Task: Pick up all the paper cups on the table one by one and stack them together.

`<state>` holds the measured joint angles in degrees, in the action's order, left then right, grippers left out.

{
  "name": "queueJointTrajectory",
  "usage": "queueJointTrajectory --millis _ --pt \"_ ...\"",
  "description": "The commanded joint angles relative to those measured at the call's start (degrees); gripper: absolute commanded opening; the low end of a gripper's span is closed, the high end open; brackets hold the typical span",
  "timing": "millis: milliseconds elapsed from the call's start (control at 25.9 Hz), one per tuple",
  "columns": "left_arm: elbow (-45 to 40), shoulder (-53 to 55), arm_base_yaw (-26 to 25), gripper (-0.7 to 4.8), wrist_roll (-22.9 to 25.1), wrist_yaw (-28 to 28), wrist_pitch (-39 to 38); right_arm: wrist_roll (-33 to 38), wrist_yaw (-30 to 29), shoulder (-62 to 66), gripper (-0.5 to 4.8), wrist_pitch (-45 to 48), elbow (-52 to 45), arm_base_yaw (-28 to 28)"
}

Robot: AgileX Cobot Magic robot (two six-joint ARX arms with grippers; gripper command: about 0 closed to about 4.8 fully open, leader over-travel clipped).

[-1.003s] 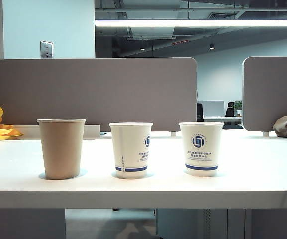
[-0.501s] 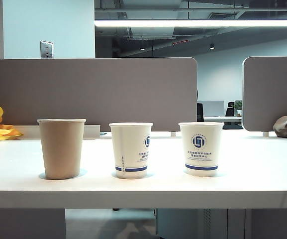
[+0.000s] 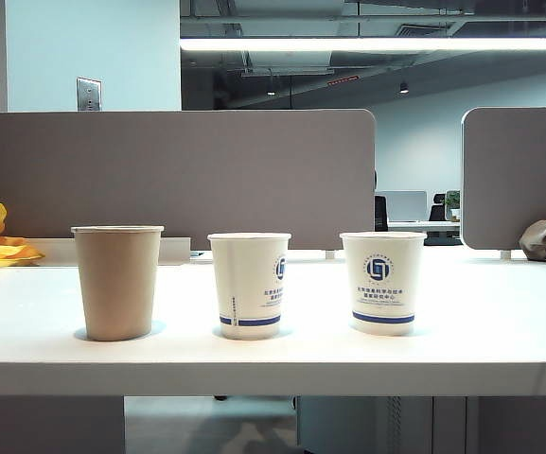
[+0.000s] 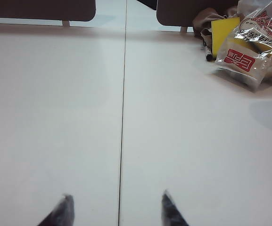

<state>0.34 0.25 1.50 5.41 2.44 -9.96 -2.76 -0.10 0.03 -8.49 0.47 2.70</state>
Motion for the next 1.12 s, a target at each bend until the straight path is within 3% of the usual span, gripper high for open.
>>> queueJointTrajectory --millis 39,77,154,347,386,501,617,694,771,849,964,1080,1119 --pt "0.2 0.0 0.0 1.38 -4.5 0.4 1.8 4.6 -0.9 0.1 2.38 1.9 -0.3 -0.3" --pt "0.3 0.1 0.0 1.38 -5.9 0.4 2.7 4.9 -1.9 0.1 2.38 2.8 -0.3 -0.3" --pt "1.7 0.1 0.0 1.38 -13.4 0.4 4.3 7.6 -7.5 0.1 2.39 8.5 -0.3 -0.3" --pt "5.9 0.1 0.0 1.38 -19.4 4.7 8.8 15.6 -13.9 0.1 2.53 20.3 -0.2 -0.3" --pt "7.6 0.1 0.0 1.38 -19.5 7.8 12.4 19.5 -14.2 0.1 3.00 24.8 -0.2 -0.3" --pt "9.7 0.1 0.0 1.39 -19.7 11.8 24.4 29.1 -14.3 0.1 3.12 32.9 -0.2 -0.3" --pt "10.1 0.1 0.0 1.52 -27.4 12.7 31.6 35.8 -14.4 0.1 3.01 36.1 -0.1 -0.3" --pt "11.4 0.1 0.0 1.44 -31.1 13.8 30.6 38.3 -14.8 0.1 2.64 36.2 -0.1 -0.3" --pt "13.1 0.1 0.0 1.06 -31.8 16.0 27.3 39.0 -17.4 0.1 2.12 36.2 0.7 -0.3" --pt "15.6 0.1 0.0 0.57 -31.7 18.1 21.6 38.9 -19.9 0.1 1.18 35.7 2.3 -0.3" --pt "19.6 0.1 0.0 0.51 -28.6 19.4 14.3 38.2 -21.8 0.1 0.34 32.4 5.3 -0.3" --pt "25.4 0.5 -0.1 0.37 -24.1 19.1 6.9 34.7 -23.2 0.1 0.30 25.2 10.3 -0.3" --pt "28.6 1.1 -0.1 -0.08 -21.4 17.7 2.7 31.1 -24.0 0.1 0.12 20.3 13.3 -0.3"
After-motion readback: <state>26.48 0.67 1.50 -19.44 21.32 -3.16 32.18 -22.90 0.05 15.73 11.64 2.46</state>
